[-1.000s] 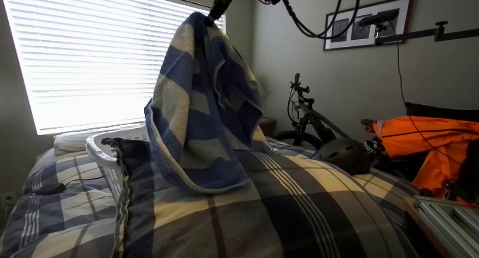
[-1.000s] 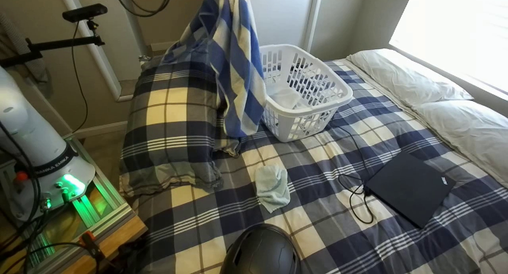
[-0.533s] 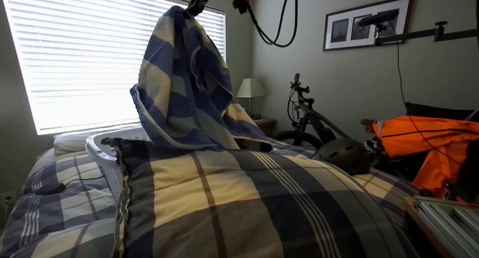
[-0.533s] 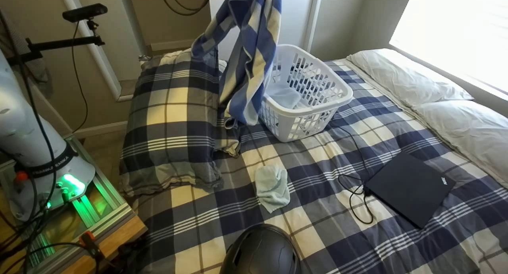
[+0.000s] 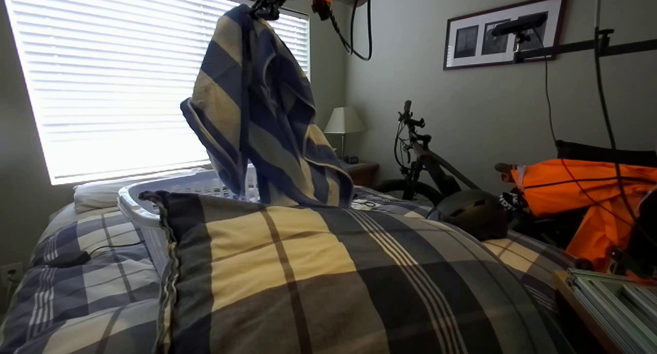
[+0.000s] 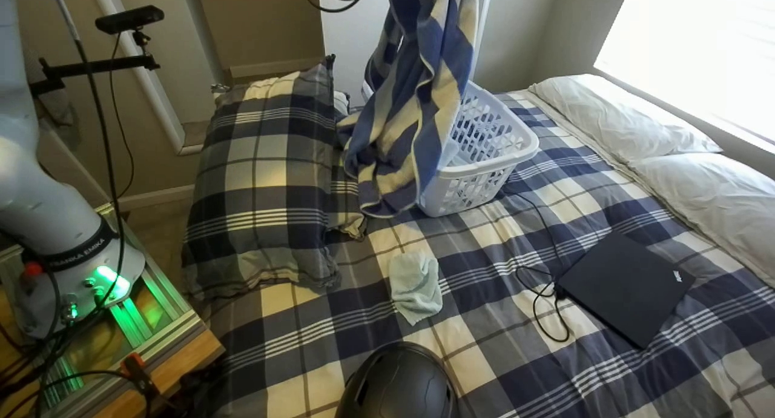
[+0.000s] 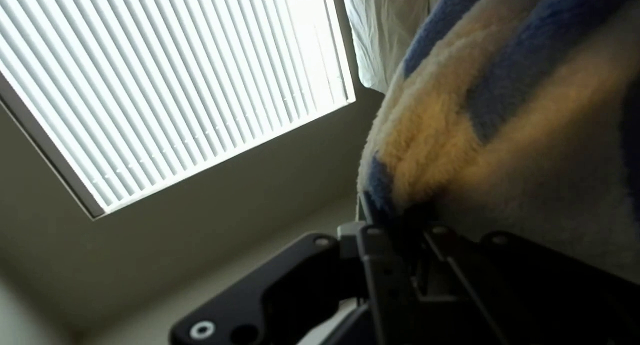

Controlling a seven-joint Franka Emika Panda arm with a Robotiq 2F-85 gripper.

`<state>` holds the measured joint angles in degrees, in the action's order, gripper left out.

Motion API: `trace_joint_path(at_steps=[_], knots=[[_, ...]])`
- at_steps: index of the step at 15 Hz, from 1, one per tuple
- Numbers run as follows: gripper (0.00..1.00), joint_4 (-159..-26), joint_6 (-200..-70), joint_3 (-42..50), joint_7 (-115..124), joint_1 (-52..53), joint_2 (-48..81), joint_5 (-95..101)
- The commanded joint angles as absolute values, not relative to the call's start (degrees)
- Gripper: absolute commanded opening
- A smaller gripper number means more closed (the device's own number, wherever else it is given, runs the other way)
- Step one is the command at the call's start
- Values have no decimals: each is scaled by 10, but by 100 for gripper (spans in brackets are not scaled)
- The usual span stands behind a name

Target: Put the white and blue towel in the basket.

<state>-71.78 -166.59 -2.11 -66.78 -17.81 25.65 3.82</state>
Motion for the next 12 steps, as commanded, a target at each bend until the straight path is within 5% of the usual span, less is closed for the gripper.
trace_joint_path(at_steps=[1, 6, 12], knots=[[3, -584, -1737, -86, -785, -240, 378, 10], [3, -486, -1858, -20, -699, -209, 509, 18], [3, -440, -1954, 224, -568, -108, 621, -143]])
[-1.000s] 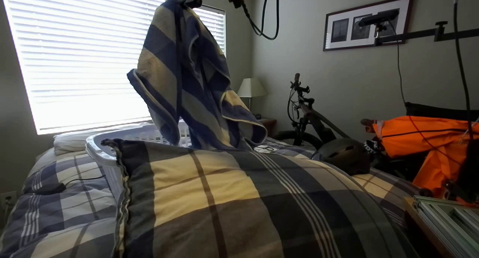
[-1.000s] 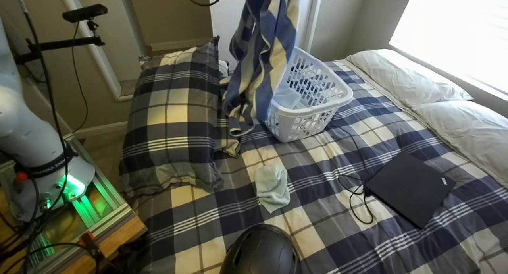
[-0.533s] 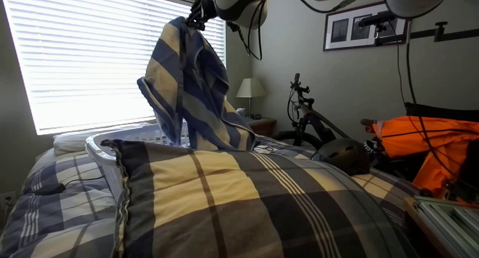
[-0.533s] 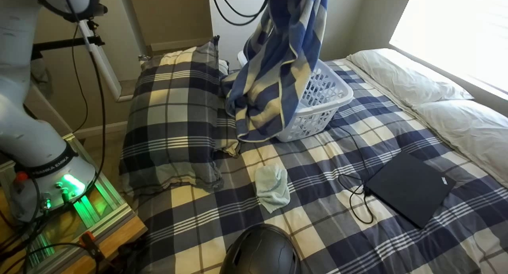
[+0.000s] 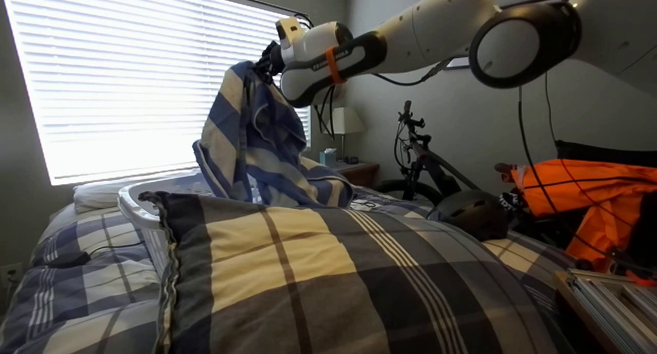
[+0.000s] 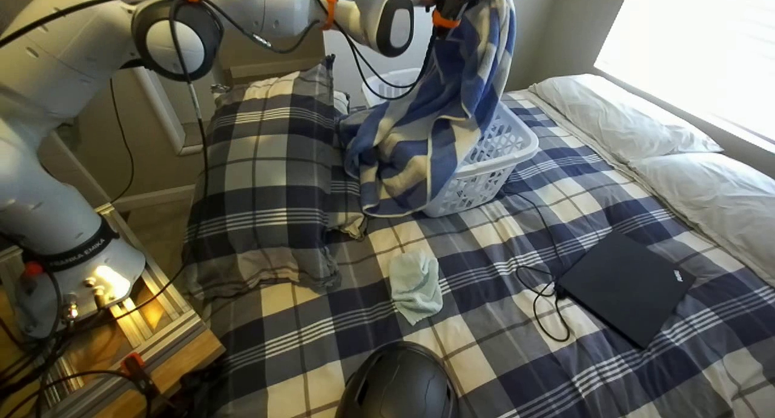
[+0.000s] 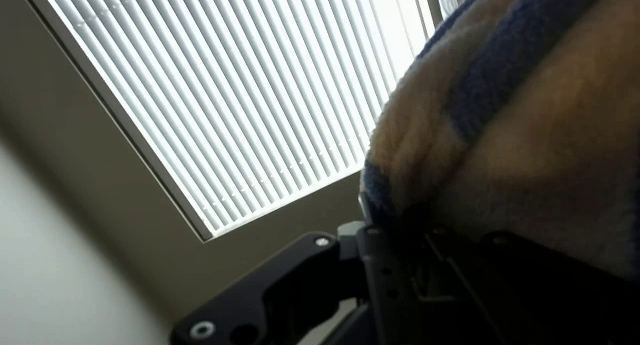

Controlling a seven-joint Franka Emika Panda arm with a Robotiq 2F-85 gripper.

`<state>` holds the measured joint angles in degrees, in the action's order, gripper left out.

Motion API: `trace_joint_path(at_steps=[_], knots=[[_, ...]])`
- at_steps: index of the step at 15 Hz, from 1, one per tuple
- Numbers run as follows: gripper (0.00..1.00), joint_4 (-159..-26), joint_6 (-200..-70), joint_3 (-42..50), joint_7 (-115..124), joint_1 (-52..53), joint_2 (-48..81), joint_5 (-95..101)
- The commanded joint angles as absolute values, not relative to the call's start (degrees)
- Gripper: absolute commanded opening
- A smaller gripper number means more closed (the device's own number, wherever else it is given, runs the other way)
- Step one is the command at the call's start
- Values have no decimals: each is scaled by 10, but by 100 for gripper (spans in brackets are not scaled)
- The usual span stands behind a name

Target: Put the white and blue towel in the basket.

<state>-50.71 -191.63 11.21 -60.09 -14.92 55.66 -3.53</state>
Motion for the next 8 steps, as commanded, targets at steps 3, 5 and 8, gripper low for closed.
trace_joint_path(at_steps=[3, 5, 8], knots=[[3, -522, -1980, 351, -553, -50, 620, -284], [3, -560, -1952, 433, -544, 5, 633, -375], [36, -597, -1896, 471, -526, 58, 642, -419]])
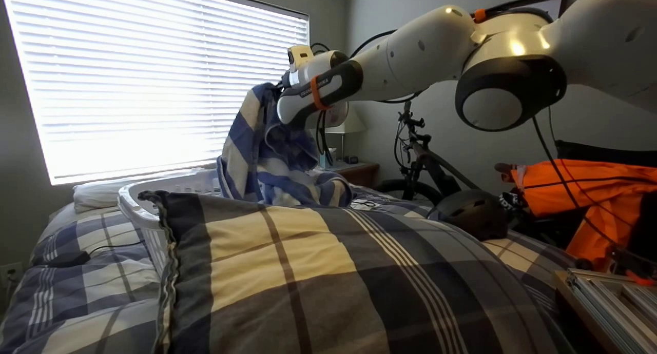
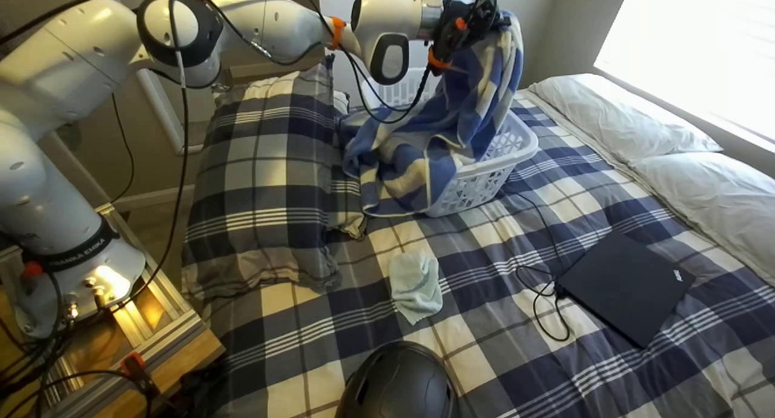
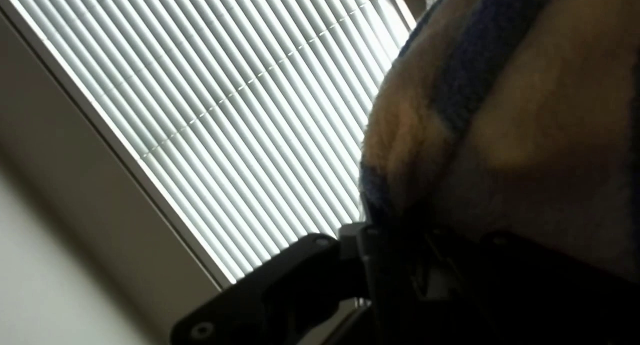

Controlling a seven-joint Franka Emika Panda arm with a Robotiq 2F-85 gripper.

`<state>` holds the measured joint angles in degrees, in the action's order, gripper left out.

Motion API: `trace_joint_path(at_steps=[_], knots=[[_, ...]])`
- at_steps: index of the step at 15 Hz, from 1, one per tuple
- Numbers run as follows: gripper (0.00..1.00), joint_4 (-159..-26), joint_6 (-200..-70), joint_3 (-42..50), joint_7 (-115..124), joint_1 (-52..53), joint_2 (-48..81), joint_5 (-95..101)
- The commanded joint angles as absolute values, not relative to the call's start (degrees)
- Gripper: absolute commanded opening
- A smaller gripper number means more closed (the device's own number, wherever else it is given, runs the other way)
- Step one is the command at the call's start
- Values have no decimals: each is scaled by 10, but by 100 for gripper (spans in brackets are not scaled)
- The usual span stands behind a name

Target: Put the white and blue towel in the basket.

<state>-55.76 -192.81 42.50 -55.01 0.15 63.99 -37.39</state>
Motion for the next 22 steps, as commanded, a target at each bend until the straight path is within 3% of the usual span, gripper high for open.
trace_joint_path(at_steps=[1, 5, 10, 12, 22], knots=[[37, -596, -1883, 461, -524, 65, 643, -412], [62, -614, -1825, 432, -531, 101, 624, -394], [99, -738, -1650, 601, -484, 234, 591, -368], [100, -784, -1578, 639, -500, 282, 560, -358], [100, -902, -1254, 560, -190, 366, 281, 101]])
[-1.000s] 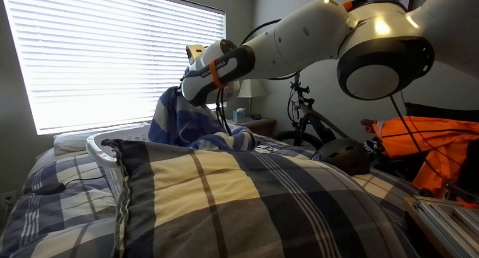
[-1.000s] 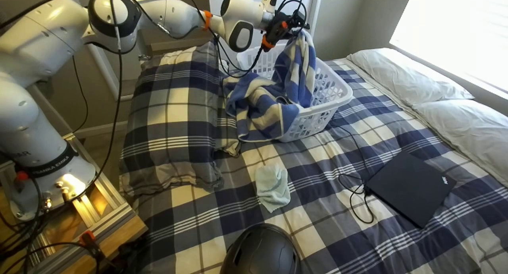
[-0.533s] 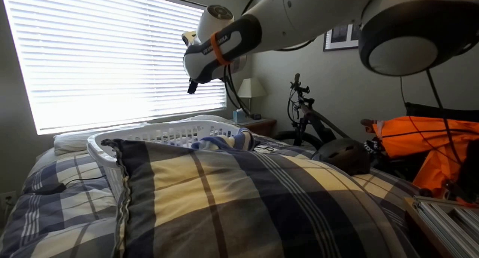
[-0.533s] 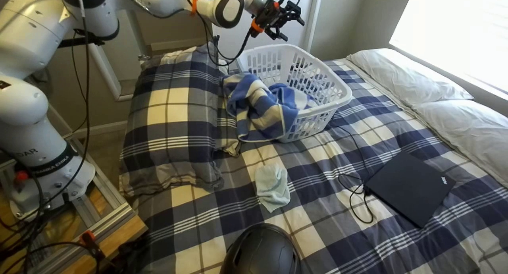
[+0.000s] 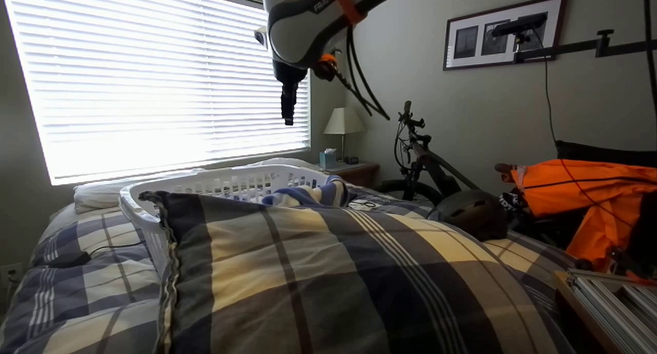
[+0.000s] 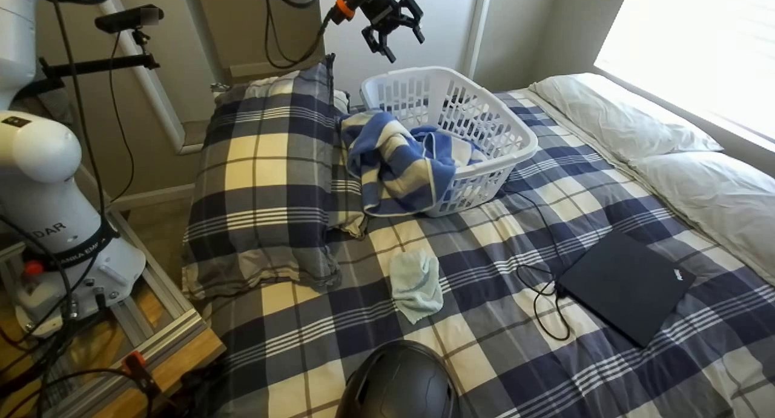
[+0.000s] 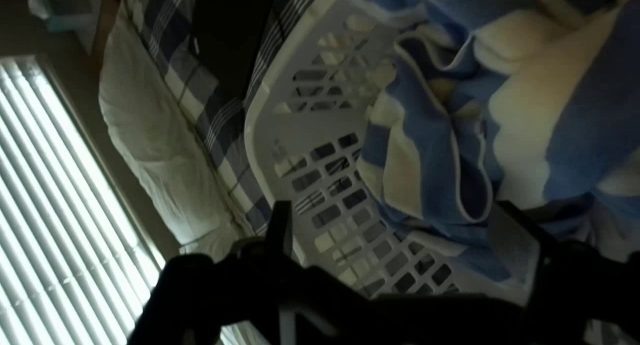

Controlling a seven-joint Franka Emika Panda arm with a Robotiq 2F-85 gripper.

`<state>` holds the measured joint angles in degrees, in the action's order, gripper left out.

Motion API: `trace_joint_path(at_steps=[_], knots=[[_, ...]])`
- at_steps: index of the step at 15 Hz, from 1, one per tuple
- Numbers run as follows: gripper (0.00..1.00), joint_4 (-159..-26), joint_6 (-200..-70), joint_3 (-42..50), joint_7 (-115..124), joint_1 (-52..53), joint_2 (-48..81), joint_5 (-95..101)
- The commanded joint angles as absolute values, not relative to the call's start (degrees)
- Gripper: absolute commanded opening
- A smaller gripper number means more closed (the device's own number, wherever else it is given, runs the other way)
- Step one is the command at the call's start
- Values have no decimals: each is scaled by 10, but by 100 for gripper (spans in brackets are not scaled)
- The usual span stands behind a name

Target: Put the white and blue towel in the basket.

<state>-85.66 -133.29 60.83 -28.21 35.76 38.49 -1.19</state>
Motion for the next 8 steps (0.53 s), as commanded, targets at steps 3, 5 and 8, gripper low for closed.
trace_joint_path(at_steps=[3, 5, 8], knots=[[100, -895, -1151, 481, -100, 312, 220, 173], [100, -866, -1164, 404, -99, 251, 226, 216], [100, -863, -1163, 351, -95, 209, 216, 235]])
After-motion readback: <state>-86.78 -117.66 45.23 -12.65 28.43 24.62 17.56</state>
